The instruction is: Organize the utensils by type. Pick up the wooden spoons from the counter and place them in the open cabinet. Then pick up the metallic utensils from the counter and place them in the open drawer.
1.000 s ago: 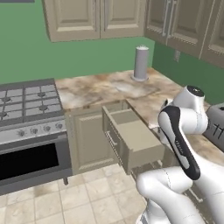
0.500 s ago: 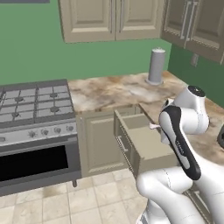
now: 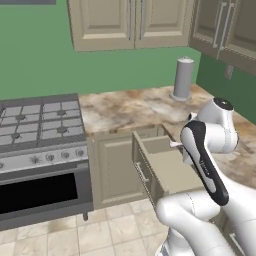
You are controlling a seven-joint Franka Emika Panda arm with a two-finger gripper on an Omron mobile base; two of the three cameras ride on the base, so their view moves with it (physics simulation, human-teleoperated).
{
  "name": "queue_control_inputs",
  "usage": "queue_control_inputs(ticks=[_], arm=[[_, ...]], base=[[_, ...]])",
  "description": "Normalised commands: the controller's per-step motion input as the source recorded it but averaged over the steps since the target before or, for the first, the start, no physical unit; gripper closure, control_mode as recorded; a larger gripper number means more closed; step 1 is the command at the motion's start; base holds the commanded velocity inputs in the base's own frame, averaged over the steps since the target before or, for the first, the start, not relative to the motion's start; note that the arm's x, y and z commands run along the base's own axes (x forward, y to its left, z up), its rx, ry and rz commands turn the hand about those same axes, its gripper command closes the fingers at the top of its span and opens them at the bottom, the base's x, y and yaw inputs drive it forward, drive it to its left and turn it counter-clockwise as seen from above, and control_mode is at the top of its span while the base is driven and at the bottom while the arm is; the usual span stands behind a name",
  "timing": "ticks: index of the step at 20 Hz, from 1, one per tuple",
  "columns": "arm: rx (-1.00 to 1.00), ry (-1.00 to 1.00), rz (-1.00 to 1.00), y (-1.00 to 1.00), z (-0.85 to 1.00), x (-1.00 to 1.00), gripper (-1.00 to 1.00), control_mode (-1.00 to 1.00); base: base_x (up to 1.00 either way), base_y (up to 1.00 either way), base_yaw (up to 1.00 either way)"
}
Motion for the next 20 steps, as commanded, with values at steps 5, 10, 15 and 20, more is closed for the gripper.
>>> queue_control_inputs(ticks=[5,10,15,20], arm=[[0.00,0.00,0.00,0.00,0.00,0.00,1.00,1.00],[0.00,0.00,0.00,0.00,0.00,0.00,1.00,1.00],[0.00,0.00,0.00,0.00,0.00,0.00,1.00,1.00],[0.00,0.00,0.00,0.00,0.00,0.00,1.00,1.00]], base=[[0.23,-0.18,0.00],[0.09,-0.06,0.00],[0.00,0.00,0.00],[0.02,0.00,0.00]])
